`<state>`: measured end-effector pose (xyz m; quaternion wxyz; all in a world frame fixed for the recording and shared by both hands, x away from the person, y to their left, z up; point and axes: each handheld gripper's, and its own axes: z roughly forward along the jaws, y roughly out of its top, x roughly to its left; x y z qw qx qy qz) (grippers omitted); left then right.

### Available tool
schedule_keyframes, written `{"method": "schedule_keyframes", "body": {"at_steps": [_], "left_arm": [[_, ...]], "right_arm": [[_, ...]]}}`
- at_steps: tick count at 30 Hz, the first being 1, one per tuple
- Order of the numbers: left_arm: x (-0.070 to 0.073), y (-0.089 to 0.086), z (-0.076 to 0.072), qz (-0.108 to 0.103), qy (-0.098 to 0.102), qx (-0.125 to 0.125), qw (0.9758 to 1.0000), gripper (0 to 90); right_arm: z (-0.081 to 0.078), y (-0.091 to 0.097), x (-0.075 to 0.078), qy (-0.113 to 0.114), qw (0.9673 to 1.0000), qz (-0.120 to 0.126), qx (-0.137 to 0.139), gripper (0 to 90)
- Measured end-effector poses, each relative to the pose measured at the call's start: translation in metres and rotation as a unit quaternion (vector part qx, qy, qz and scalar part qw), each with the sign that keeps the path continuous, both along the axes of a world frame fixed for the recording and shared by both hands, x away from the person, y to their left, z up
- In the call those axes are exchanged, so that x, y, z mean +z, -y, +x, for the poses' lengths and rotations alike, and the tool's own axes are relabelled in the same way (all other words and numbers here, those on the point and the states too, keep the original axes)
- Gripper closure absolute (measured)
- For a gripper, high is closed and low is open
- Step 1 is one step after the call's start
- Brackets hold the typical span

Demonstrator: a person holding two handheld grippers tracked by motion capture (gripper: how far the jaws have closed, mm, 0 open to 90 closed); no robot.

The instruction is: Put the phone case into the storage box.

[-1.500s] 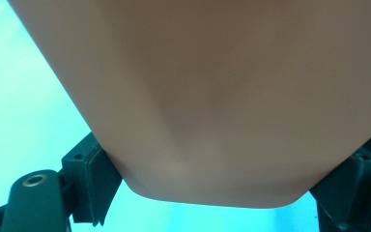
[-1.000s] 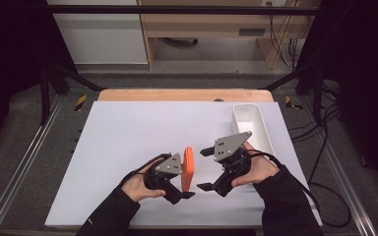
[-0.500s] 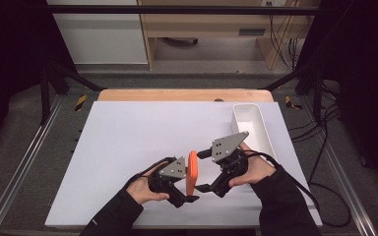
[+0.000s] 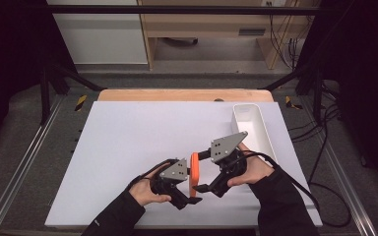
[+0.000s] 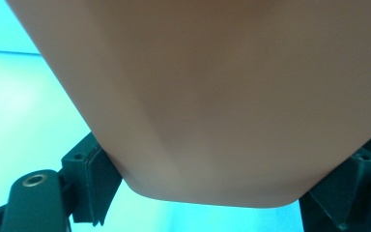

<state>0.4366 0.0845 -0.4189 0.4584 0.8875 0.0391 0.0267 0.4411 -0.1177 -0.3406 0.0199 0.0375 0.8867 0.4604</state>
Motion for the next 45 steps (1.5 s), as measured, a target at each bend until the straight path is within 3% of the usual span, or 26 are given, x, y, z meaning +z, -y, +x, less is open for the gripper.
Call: {"method": "schedule_keyframes", "body": {"at_steps": [6, 15, 33, 45], "left_arm": [[0.0, 0.0007, -0.0015, -0.01, 0.004, -0.003, 0.9999, 15.2], [-0.0027, 0.0039, -0.0027, -0.003, 0.009, -0.007, 0.9999, 15.2], [-0.0051, 0.0049, -0.0031, 0.011, 0.013, -0.01, 0.9998, 15.2], [-0.0052, 0.0047, -0.0032, 0.003, 0.01, -0.012, 0.9999, 15.0]], "right_arm": [[0.0008, -0.0013, -0.0008, -0.01, 0.9999, 0.006, 0.008, 12.6], [0.0004, -0.0034, -0.003, -0.014, 0.9998, 0.004, 0.016, 14.0], [-0.0005, -0.0061, -0.0071, -0.01, 0.9997, -0.002, 0.022, 14.5], [-0.0007, -0.0047, -0.0056, -0.006, 0.9996, -0.003, 0.027, 16.2]]}}
